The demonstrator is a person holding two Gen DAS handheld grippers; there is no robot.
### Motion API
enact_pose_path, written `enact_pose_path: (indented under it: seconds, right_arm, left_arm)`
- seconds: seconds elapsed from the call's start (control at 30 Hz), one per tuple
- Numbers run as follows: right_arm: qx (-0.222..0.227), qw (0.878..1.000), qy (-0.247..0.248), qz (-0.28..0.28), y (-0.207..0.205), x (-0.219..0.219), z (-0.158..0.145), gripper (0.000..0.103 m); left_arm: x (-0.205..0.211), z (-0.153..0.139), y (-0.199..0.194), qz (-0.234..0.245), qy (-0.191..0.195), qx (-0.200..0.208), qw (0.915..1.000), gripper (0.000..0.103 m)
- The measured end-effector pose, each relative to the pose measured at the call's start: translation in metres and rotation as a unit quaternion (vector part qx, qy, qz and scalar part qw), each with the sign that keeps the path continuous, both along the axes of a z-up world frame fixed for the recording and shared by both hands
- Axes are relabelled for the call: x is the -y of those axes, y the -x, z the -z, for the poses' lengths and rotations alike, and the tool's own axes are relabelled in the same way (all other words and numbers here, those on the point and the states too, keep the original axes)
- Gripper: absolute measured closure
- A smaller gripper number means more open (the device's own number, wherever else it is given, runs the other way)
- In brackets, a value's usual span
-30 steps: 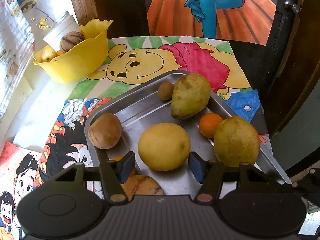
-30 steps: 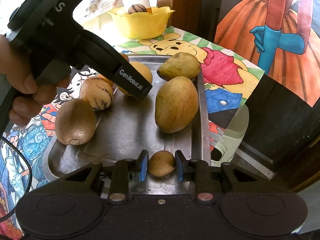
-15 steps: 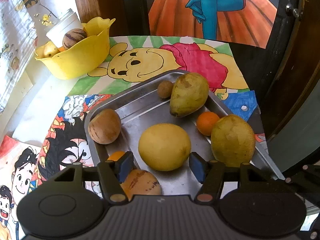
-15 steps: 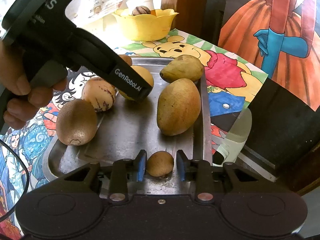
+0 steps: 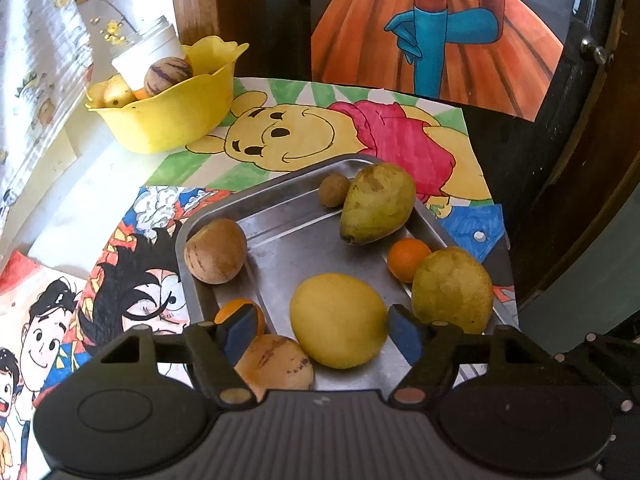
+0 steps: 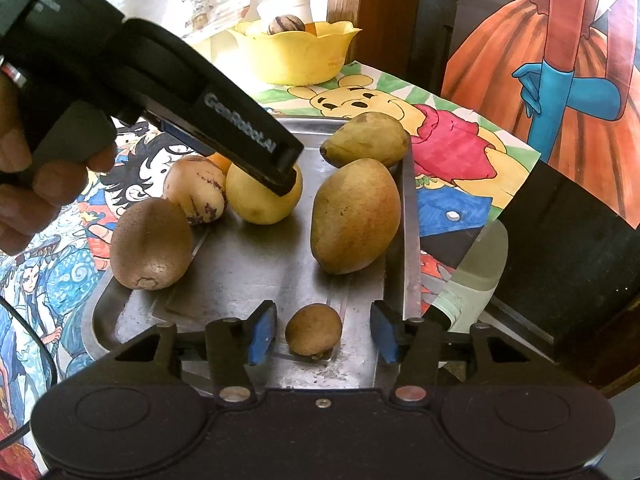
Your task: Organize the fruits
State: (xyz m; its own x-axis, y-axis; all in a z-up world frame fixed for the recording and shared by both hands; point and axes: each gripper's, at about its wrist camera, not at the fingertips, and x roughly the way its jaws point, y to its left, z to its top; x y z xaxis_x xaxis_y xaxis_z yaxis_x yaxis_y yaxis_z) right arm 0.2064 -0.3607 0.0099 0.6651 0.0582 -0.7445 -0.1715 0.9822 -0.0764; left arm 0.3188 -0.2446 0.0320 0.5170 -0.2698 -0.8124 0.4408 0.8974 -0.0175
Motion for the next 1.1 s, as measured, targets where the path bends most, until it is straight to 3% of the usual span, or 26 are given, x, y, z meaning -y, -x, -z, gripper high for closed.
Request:
enact_pose_path:
  seconds: [0.23, 0.33, 0.53, 0.83, 1.1]
  right_arm:
    - [0.008, 1.0, -0.004, -0.006, 0.002, -0.001, 0.0, 0.038]
    - [0.015, 1.0, -0.007, -0.007, 0.003, -0.001, -0.001, 0.032]
    - [0.046, 0.999, -0.009, -0.002, 0.01, -0.001, -0.006, 0.021]
    - [0.106, 0.994, 0.005, 0.021, 0.015, 0.001, -0.013, 0.007]
    - [0.138, 0.988, -0.032, 0.052, 0.017, 0.002, -0.017, 0.001]
  left_arm:
    - [-0.012, -0.007, 0.007, -0.024, 0.016, 0.01, 0.9995, 0.016]
    - [-0.018, -0.008, 0.01, -0.032, 0.033, 0.021, 0.9987, 0.008]
    - [-0.033, -0.015, 0.016, -0.066, 0.06, 0.054, 0.9945, 0.002]
    - [-0.064, -0.008, 0.032, -0.11, 0.093, 0.096, 0.9849, 0.001]
    - [-0.083, -0.002, 0.048, -0.139, 0.097, 0.103, 0.9802, 0.001]
